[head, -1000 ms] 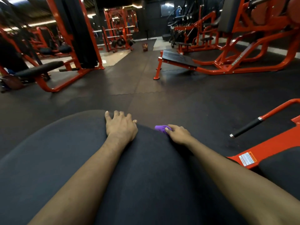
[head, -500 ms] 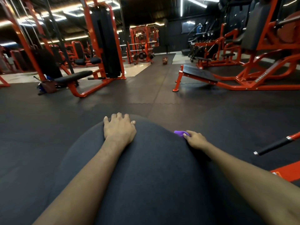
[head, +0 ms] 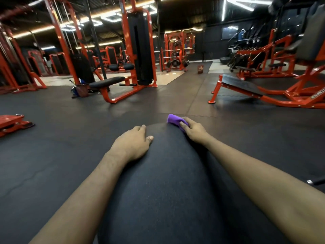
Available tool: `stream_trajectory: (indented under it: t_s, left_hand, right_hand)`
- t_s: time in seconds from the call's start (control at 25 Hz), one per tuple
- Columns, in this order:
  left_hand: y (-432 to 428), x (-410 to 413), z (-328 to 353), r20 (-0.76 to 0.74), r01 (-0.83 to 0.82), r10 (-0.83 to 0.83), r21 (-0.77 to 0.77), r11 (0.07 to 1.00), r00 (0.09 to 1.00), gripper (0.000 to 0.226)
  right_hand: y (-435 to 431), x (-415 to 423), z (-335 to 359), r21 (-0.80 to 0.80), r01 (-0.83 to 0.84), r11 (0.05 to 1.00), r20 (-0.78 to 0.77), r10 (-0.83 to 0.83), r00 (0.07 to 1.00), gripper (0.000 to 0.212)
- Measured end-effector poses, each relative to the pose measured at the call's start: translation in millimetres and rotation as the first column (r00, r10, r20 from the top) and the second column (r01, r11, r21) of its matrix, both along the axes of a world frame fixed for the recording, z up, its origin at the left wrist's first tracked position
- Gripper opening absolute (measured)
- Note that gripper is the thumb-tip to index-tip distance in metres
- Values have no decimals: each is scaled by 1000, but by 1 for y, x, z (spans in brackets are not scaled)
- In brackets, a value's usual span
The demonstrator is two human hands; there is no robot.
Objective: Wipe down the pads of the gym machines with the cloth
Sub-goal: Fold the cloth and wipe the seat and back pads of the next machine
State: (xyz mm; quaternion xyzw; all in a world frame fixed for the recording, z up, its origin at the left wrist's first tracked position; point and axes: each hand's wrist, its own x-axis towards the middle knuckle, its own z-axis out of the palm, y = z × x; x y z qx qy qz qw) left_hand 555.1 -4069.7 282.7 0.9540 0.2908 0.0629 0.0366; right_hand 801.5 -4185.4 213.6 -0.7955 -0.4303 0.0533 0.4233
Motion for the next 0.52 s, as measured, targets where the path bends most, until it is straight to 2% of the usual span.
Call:
stream_trajectory:
  t_s: [0.12,0.2,0.32,0.4,0.48,0.52]
  left_hand:
    - [-5,-5,-4,58,5,-6,24,1000,998,59]
    - [-7,-5,-3,64,15,-17,23,1000,998,54]
    - [-8,-6,-4,78,21,-24,31,999,997,51]
    - [-8,-5,-5,91,14,-17,29,999,996,49]
    - [-7,-5,-7,114,9,-12,27,1000,993,46]
    - [-6,-4,-7,122,7,-9,24,1000,993,44]
  right_hand:
    - [9,13,5,-163,134,978,6,-135,991,32]
    - [27,2,20,-199,145,969,77,-132,988,32]
    - [50,-21,29,-147,16,989,162,8,987,24]
    - [52,-17,22,-73,-68,995,138,78,987,19]
    - [50,-8,22,-52,-44,998,83,49,995,23]
    - [54,-6,27,-90,7,996,65,-1,998,27]
